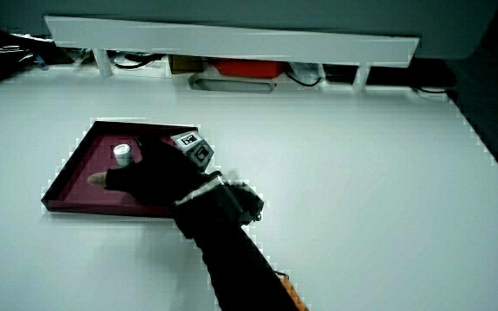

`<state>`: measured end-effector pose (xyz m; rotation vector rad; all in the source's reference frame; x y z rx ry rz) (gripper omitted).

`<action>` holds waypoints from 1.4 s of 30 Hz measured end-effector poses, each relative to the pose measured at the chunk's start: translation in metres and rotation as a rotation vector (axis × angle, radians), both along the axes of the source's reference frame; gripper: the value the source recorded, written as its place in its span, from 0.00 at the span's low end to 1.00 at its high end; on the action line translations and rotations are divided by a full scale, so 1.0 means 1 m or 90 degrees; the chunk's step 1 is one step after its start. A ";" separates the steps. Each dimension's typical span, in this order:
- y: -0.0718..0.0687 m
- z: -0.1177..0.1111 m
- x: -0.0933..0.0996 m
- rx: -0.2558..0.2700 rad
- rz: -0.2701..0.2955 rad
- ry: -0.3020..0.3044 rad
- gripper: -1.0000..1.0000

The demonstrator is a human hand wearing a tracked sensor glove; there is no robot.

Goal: Pick glue stick

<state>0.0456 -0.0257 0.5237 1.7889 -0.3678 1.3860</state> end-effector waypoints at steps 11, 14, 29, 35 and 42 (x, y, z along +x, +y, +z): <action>0.003 0.009 0.001 0.011 0.076 -0.040 0.60; 0.004 0.007 0.001 0.026 0.108 -0.024 0.65; 0.010 0.011 0.002 0.053 0.207 -0.045 0.89; 0.012 0.010 0.002 0.070 0.217 -0.047 0.98; 0.012 -0.001 0.005 0.091 0.213 -0.067 1.00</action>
